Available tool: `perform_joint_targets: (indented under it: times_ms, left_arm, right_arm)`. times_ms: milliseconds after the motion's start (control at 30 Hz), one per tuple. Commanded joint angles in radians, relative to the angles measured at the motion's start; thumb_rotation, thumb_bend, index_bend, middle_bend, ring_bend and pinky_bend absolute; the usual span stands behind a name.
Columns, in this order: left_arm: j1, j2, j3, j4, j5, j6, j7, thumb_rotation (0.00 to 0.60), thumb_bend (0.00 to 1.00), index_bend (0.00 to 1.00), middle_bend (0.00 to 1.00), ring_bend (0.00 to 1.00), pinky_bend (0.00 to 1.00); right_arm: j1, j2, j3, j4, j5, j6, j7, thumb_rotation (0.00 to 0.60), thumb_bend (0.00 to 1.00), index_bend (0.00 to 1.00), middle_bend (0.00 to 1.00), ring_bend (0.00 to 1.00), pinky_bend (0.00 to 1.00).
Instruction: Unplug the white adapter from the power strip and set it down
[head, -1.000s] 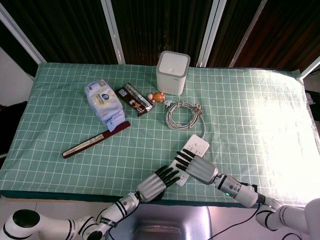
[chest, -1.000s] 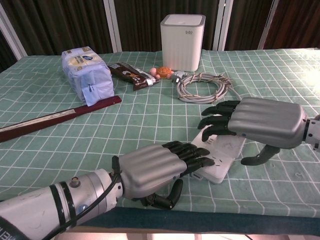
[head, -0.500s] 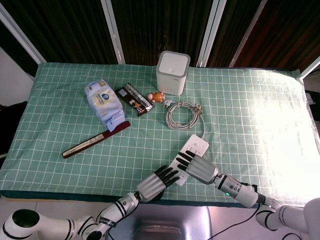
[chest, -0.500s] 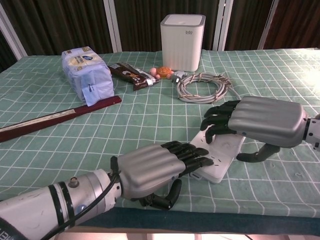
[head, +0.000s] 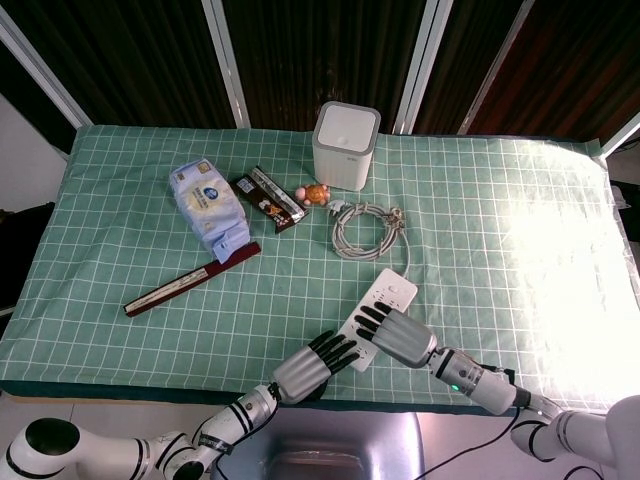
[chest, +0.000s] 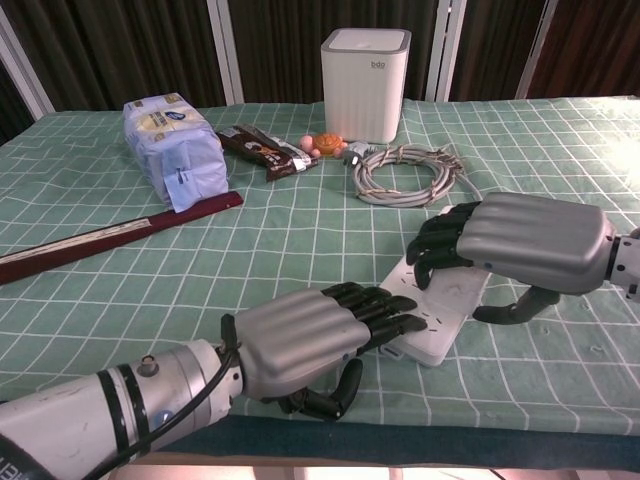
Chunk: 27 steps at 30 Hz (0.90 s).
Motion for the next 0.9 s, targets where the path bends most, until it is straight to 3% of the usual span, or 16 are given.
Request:
perform_joint_targets:
  times_ms: [33, 400, 900]
  left_arm:
    - [0.0, -0.001, 0.001, 0.002, -0.001, -0.001, 0.0, 0.403, 0.83, 0.0, 0.0, 0.0, 0.06]
    - [0.0, -0.005, 0.005, 0.009, -0.001, -0.001, 0.006, 0.406, 0.83, 0.0, 0.0, 0.0, 0.06]
    - [-0.002, -0.014, 0.003, 0.026, -0.006, -0.007, 0.005, 0.401, 0.83, 0.0, 0.0, 0.0, 0.06]
  right_arm:
    - [0.001, 0.0, -0.001, -0.003, 0.002, -0.002, 0.003, 0.6, 0.47, 0.59, 0.37, 0.29, 0.42]
    - [-0.005, -0.011, -0.001, -0.002, -0.001, 0.029, 0.028, 0.6, 0.49, 0.78, 0.5, 0.44, 0.56]
    - [-0.023, -0.057, -0.022, 0.089, -0.071, 0.152, 0.076, 0.6, 0.49, 0.91, 0.6, 0.56, 0.67]
